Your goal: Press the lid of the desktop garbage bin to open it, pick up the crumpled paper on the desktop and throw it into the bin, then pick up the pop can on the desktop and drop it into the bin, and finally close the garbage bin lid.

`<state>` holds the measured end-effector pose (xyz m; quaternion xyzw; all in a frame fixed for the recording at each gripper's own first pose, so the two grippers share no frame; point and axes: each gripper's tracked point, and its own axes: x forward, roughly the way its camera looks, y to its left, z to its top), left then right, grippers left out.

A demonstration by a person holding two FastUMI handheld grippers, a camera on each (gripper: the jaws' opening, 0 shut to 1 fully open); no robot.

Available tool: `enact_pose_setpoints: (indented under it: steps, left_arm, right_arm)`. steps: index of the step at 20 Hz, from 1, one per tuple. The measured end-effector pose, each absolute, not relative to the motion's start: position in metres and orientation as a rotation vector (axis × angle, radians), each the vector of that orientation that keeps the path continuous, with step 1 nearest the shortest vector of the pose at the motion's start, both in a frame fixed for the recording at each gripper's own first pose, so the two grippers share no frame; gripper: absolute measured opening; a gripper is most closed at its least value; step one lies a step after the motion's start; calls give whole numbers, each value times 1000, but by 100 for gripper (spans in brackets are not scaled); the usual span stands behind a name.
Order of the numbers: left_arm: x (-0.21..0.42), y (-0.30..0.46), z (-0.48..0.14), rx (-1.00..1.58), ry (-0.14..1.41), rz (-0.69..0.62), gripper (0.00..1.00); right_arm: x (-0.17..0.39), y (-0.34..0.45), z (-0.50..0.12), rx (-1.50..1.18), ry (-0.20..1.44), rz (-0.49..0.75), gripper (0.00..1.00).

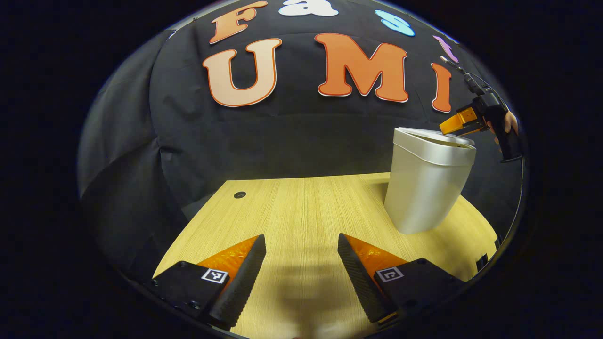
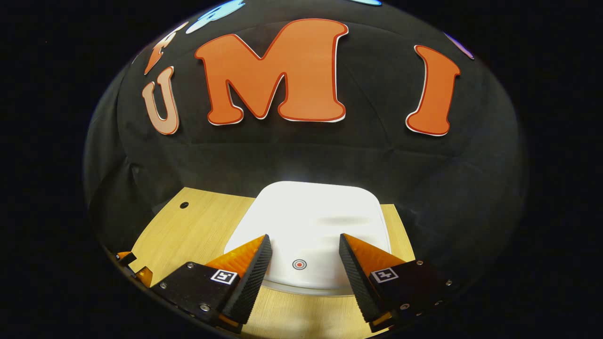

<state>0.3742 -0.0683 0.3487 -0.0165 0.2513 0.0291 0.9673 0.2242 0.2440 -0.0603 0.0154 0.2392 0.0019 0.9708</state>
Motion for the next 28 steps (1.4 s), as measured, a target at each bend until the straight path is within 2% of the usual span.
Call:
enact_pose_setpoints:
  steps: [12,13,14,18,19,20,21,22,28]
  left_arm:
    - [361,-69,339,-17,544,39,98]
    - [359,-70,338,-17,545,37,98]
    - [359,-70,339,-17,546,36,98]
    - [357,-68,335,-17,555,34,99]
    - [356,-68,335,-18,557,33,98]
    - [357,-69,335,-19,558,30,98]
    - [357,-69,334,-19,557,27,98]
    - [358,-70,334,-19,558,23,97]
    - [361,-72,334,-15,555,0,97]
  right_arm:
    - [214,246,-68,52,435,-38,87]
    - [214,247,-68,50,436,-40,82]
    - [214,247,-68,37,429,-40,87]
    - [212,251,-68,18,411,-50,87]
    - [211,252,-69,18,413,-52,80]
    - [211,252,-69,19,414,-52,86]
    - [210,252,-69,18,416,-52,79]
    - [210,252,-69,22,416,-51,86]
    - [209,253,-73,52,434,-45,83]
